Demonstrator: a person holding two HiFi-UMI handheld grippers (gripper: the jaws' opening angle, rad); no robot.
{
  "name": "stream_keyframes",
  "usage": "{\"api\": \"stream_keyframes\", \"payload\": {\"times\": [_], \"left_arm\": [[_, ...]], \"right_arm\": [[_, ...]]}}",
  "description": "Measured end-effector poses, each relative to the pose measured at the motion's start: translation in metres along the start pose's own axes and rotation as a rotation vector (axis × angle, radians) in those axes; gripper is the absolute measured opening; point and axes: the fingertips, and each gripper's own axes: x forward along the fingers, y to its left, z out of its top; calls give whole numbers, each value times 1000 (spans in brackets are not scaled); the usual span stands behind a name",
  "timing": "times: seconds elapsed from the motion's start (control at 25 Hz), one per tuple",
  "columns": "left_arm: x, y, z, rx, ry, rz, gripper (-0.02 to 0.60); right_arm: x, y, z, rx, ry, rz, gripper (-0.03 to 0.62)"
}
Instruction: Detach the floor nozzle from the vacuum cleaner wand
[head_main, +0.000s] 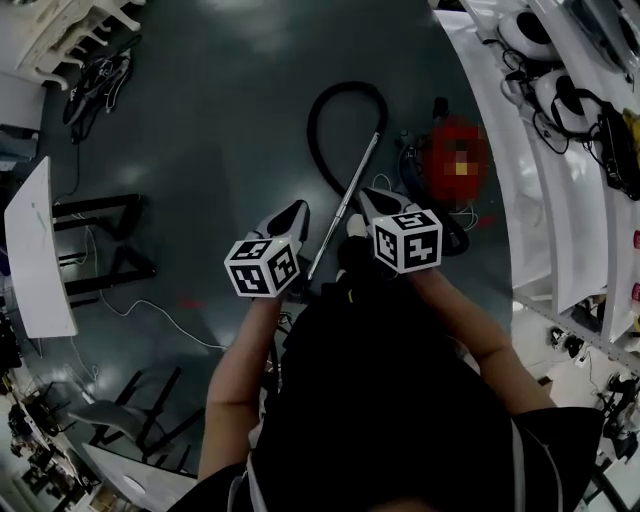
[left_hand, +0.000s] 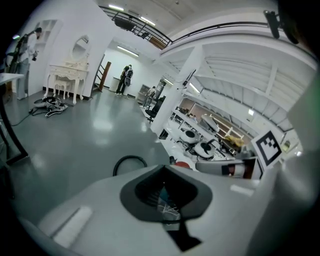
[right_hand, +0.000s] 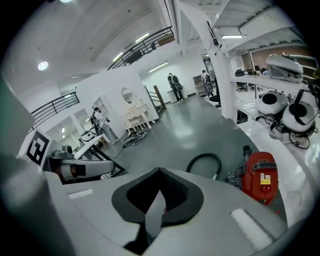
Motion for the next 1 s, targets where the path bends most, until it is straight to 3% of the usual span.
{"api": "stream_keyframes", "payload": {"times": [0.48,1.0], "left_arm": [[92,-2,63,58,58,-4,9],[153,-23,92,159,153,-92,9]], "right_arm": [[38,-83,59,41,9,-31,-5],[39,-130,68,162,-32,-107,-5]]}}
